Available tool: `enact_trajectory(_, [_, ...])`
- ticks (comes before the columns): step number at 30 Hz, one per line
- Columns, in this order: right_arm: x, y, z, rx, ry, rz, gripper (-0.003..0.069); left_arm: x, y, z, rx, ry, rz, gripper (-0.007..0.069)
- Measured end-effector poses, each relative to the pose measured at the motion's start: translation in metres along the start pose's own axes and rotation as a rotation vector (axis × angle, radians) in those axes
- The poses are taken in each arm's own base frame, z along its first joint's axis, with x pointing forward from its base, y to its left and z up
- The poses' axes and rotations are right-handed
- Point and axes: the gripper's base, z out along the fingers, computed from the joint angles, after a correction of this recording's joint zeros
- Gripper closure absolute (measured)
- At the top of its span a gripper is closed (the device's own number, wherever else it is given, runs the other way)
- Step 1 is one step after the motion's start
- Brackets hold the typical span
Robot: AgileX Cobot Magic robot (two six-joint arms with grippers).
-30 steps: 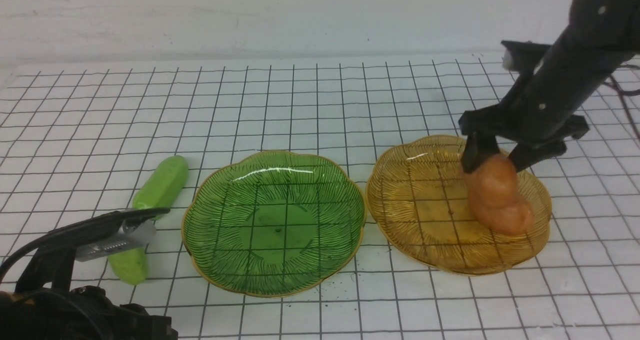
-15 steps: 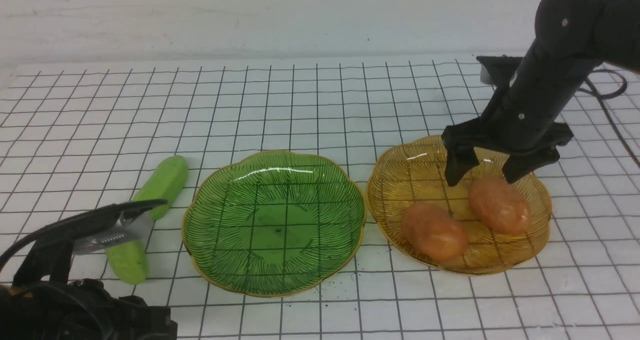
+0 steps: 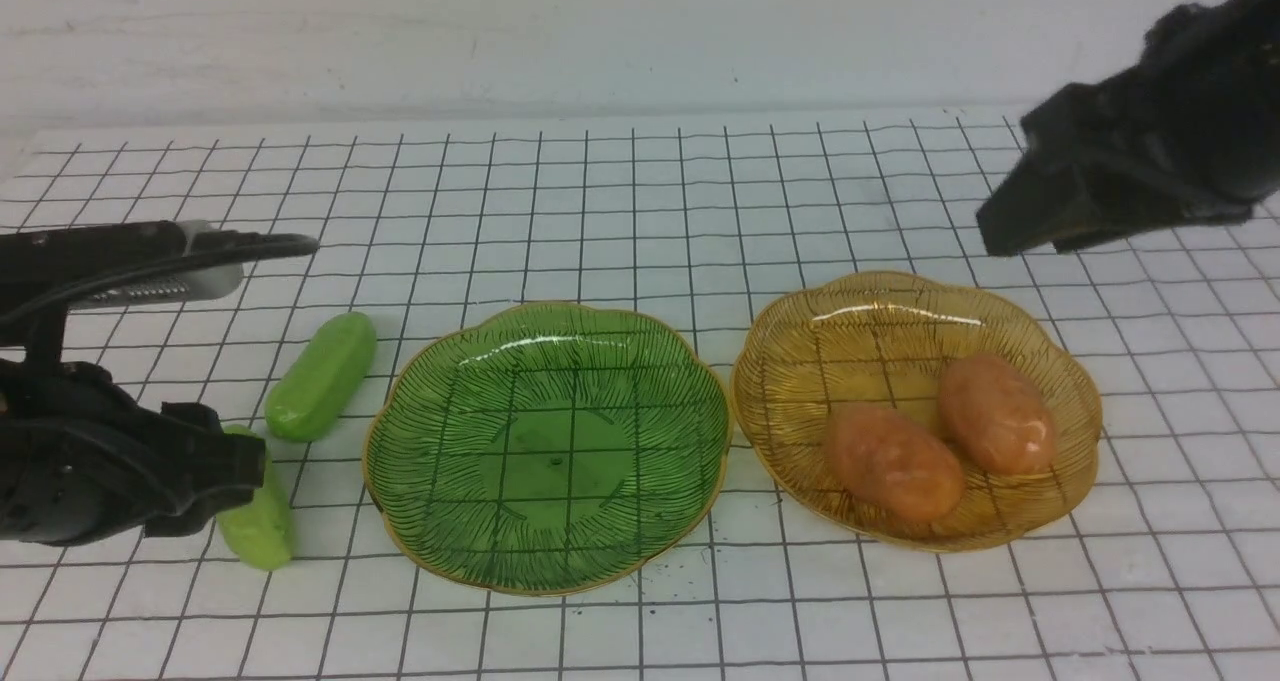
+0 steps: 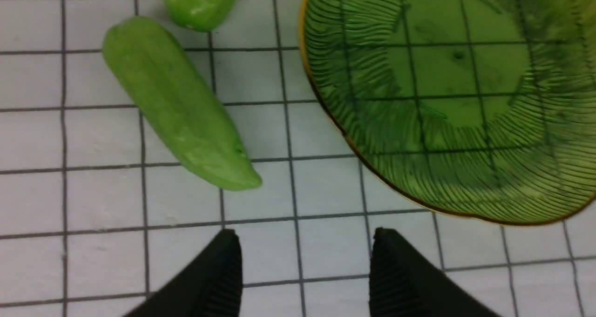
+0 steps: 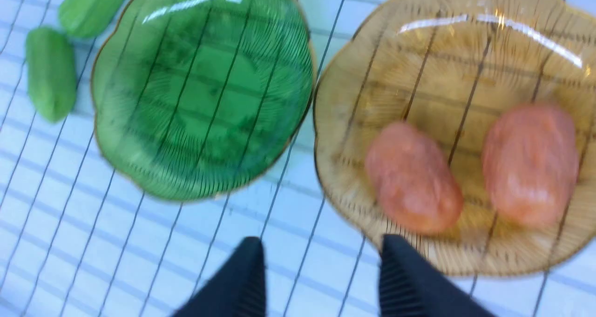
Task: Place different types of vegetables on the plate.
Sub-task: 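Put the green cucumber next to the left plate into that plate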
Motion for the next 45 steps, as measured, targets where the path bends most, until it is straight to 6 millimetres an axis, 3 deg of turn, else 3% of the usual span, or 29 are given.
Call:
enact_trajectory(6, [0.049, 0.002, -0.002, -0.028, 0.064, 0.046, 0.0532, -0.012, 0.015, 0.043, -0.150, 0.006, -0.108, 0.0274])
enact_trajectory(10, [0.066, -0.001, 0.005, -0.028, 0.110, 0.064, 0.0562, -0.018, 0.019, 0.069, -0.176, -0.015, -0.199, 0.0274])
enact_trajectory(12, [0.075, -0.004, 0.014, -0.026, 0.150, 0.078, 0.0568, -0.018, 0.022, 0.095, -0.196, 0.002, -0.257, 0.0272])
enact_trajectory(17, [0.081, -0.007, 0.019, -0.021, 0.177, 0.086, 0.0570, -0.012, 0.026, 0.127, -0.231, 0.057, -0.273, 0.0272])
enact_trajectory(23, [0.081, -0.007, 0.019, -0.019, 0.175, 0.068, 0.0570, -0.013, 0.027, 0.143, -0.232, 0.067, -0.304, 0.0271])
enact_trajectory(30, [0.080, -0.007, 0.019, -0.019, 0.163, 0.048, 0.0570, -0.014, 0.027, 0.146, -0.238, 0.074, -0.281, 0.0305])
enact_trajectory(33, [0.079, -0.007, 0.019, -0.020, 0.160, 0.036, 0.0570, -0.016, 0.028, 0.139, -0.262, 0.108, -0.194, 0.0306])
enact_trajectory(36, [0.079, -0.007, 0.019, -0.020, 0.156, 0.019, 0.0570, -0.018, 0.031, 0.118, -0.319, 0.192, -0.137, 0.0306])
enact_trajectory(38, [0.079, -0.007, 0.019, -0.021, 0.153, 0.006, 0.0570, -0.032, 0.026, 0.095, -0.298, 0.167, -0.128, 0.0307])
enact_trajectory(39, [0.079, -0.007, 0.019, -0.021, 0.153, 0.006, 0.0570, -0.032, 0.025, 0.094, -0.294, 0.167, -0.129, 0.0307])
enact_trajectory(41, [0.078, -0.007, 0.019, -0.020, 0.147, 0.003, 0.0570, -0.050, 0.014, 0.066, -0.195, 0.095, -0.158, 0.0307])
enact_trajectory(45, [0.077, -0.007, 0.020, -0.018, 0.135, 0.002, 0.0570, -0.061, -0.007, 0.052, -0.034, 0.067, -0.158, 0.0307])
